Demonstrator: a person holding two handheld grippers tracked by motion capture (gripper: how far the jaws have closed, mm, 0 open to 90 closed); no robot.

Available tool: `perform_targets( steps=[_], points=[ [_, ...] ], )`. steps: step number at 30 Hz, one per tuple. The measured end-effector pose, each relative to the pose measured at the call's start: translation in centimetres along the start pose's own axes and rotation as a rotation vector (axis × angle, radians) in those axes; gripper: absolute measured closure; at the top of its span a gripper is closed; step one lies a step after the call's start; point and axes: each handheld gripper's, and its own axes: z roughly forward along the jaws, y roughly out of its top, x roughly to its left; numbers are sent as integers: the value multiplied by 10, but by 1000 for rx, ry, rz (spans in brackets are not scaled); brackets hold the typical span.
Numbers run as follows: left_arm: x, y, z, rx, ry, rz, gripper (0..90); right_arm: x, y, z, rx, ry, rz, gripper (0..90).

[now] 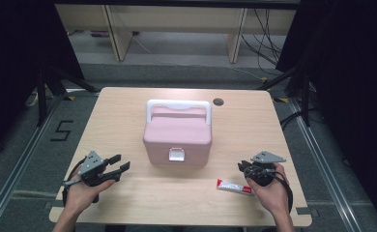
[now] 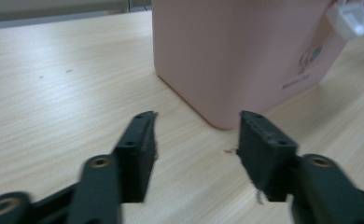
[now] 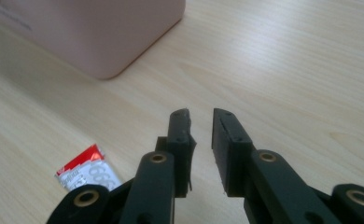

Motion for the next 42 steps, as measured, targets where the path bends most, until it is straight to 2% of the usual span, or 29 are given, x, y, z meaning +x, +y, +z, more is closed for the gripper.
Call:
perform_targets(
  steps=[1,4,6,8,9,10,12,13,16,19,21,22,24,25,26,27,28,30,31,33,34,37,39,42],
  points=[
    [1,2,1,-22,2,0,643,-2,2,-1,-16,-3,30,775],
    [2,6,2,-36,4,-8,738,-6,5,-1,-52,-20,-3,790],
    [2,7,3,-43,8,-11,777,-4,8,-1,-85,-30,18,816],
    [3,9,4,-38,17,-8,791,-4,10,-1,-84,-29,17,833],
    [4,10,5,-44,23,-4,819,-4,14,0,-102,-37,2,852],
    [4,11,5,-45,25,-7,828,-4,16,2,-103,-34,-3,858],
    [4,11,4,-61,20,-26,831,1,18,3,-99,-41,26,867],
    [3,11,4,-63,26,-33,830,1,19,6,-111,-37,2,867],
    [3,10,3,-77,21,-39,816,3,21,7,-105,-42,-13,866],
    [4,9,2,-85,41,-49,809,7,23,11,-106,-39,-30,858],
    [4,9,4,-90,42,-48,808,7,23,11,-103,-36,-25,856],
    [4,9,4,-88,48,-47,808,11,24,11,-98,-36,14,855],
    [3,10,9,-94,64,-54,844,8,28,13,-116,-35,-15,884],
    [3,12,12,-84,63,-34,874,9,29,14,-136,-40,0,900],
    [3,12,12,-84,63,-34,894,10,31,15,-131,-27,18,900],
    [4,17,22,-68,48,-26,897,9,34,16,-135,-35,-1,900],
    [4,19,26,-63,40,-31,898,11,36,19,-140,-33,23,900],
    [2,24,36,-60,21,-42,899,10,42,22,-128,-28,-5,900],
    [0,27,41,-51,20,-35,899,14,44,23,-132,-28,23,900],
    [-1,29,45,-47,13,-28,899,12,50,27,-139,-20,-22,900],
    [-3,33,53,-39,3,-17,899,13,52,29,-140,-20,-16,900],
    [-6,38,62,-37,-5,-4,899,15,58,35,-139,3,-14,900],
    [-8,40,67,-36,-21,9,899,18,61,39,-140,9,-31,900],
    [-10,41,72,-27,-13,30,899,20,64,42,-145,13,-41,900]
  ],
)
